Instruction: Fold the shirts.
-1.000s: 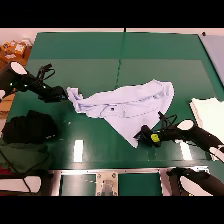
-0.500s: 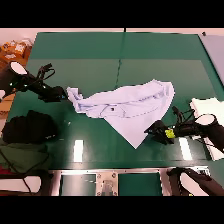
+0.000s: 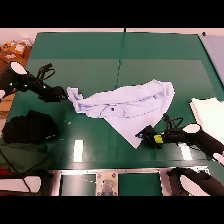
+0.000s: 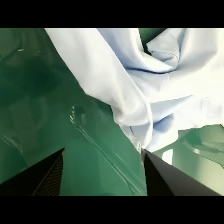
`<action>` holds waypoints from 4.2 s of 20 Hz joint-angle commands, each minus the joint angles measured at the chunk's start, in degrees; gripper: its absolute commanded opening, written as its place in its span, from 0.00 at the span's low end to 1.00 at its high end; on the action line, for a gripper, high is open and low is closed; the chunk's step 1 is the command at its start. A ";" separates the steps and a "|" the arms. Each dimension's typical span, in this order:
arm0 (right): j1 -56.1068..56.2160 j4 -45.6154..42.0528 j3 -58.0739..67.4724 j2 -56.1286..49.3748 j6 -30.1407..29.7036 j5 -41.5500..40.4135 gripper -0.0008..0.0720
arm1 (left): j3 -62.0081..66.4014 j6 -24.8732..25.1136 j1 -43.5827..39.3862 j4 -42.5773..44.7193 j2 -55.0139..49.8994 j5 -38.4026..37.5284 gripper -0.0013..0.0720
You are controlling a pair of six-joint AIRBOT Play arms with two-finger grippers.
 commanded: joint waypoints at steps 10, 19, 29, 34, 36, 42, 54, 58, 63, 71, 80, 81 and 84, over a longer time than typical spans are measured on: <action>-15.50 -12.72 15.08 -6.01 -9.51 6.86 0.03 | -6.03 -0.02 -8.35 -4.70 0.07 -2.91 0.78; -15.39 -13.03 16.55 -6.01 -11.08 6.91 0.03 | -10.95 -5.40 -17.81 1.84 -0.28 10.40 0.05; -29.57 -15.63 55.21 2.93 -7.02 22.51 0.03 | 24.30 -15.50 -7.91 18.45 12.96 -7.28 0.05; -30.80 -15.43 83.97 9.44 -0.63 21.86 0.03 | 44.85 -16.72 -6.49 17.66 21.00 -9.03 0.05; -30.80 -16.11 93.04 10.84 2.47 20.55 0.03 | 48.74 -18.05 -6.49 17.59 25.38 -7.30 0.05; -30.80 -16.28 101.22 14.56 5.03 18.16 0.03 | 48.50 -20.63 -6.49 17.64 38.80 0.87 0.05; -30.64 -10.49 59.98 4.33 -6.19 10.91 0.03 | 21.46 -17.29 -6.51 2.03 20.04 17.09 0.05; -30.56 -6.32 50.90 -11.15 -13.94 4.39 0.03 | 18.80 -14.62 -7.96 -3.08 2.29 24.22 0.05; -29.35 2.47 51.52 -28.00 -21.94 1.22 0.03 | 18.80 -12.83 -12.94 -4.17 -12.04 29.94 0.05; -37.94 1.88 54.66 -29.94 -22.08 12.70 0.20 | 28.02 -10.19 -4.00 -3.82 -12.70 1.18 0.84; -40.89 -3.37 40.06 -16.41 -20.22 18.25 0.03 | 24.61 -6.62 0.44 -2.08 -11.02 -20.11 0.05; -41.70 -6.97 37.38 -12.94 -18.71 17.57 0.03 | 20.06 -6.27 0.55 -0.76 -8.50 -19.21 0.05; -43.89 -15.47 28.83 -1.86 -13.05 13.00 0.03 | 0.55 -5.46 2.01 0.44 2.60 -9.49 0.05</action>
